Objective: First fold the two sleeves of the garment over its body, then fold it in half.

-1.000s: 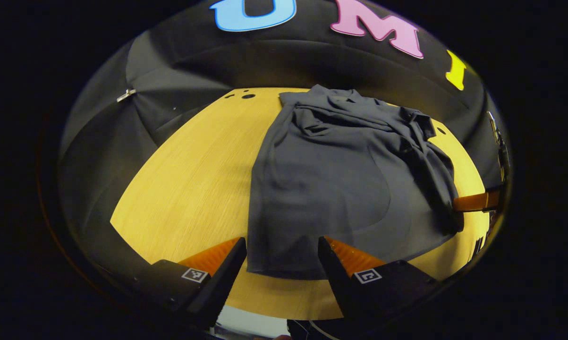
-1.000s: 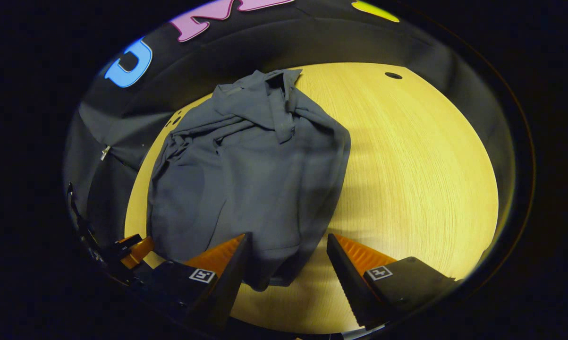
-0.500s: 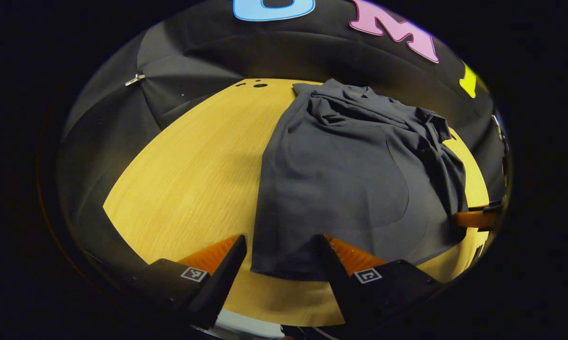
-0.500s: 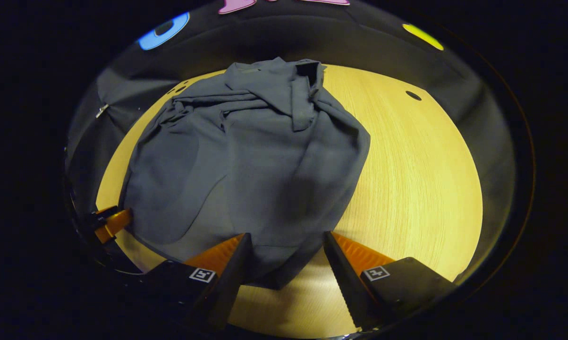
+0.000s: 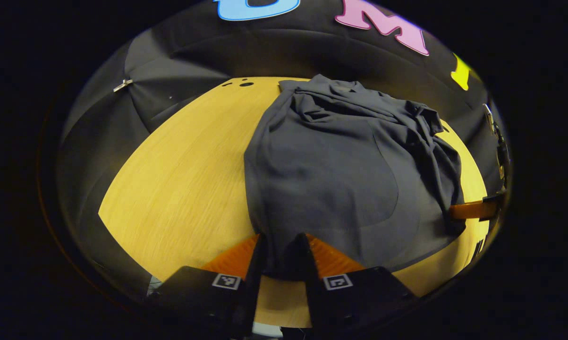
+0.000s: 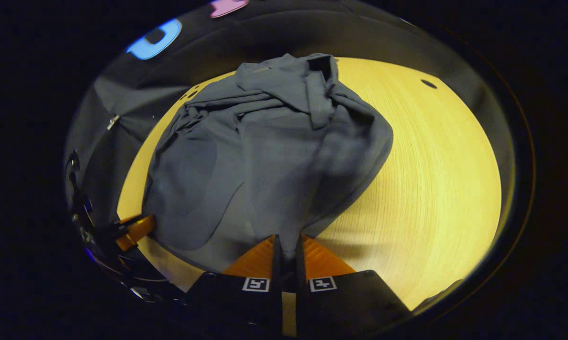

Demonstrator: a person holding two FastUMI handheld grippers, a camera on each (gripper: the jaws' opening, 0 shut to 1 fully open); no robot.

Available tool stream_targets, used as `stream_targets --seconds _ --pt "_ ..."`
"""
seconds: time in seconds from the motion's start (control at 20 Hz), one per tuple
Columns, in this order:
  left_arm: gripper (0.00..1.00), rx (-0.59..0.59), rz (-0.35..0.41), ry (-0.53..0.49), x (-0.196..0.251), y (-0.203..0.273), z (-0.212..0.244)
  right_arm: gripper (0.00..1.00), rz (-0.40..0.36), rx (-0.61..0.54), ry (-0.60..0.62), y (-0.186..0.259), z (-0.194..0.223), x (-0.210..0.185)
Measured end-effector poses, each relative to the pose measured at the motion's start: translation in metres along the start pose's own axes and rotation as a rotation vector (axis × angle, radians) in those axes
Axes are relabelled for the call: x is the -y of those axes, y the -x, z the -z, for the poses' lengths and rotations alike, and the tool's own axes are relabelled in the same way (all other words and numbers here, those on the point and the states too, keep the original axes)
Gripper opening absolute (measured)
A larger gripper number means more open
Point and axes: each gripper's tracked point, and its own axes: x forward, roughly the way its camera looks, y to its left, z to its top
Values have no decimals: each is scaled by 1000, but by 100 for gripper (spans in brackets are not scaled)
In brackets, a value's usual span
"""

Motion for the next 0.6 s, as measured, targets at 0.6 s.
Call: stream_targets --seconds 0.6 --pt "5 96 104 -64 36 32 -62 7 -54 117 18 34 -35 -7"
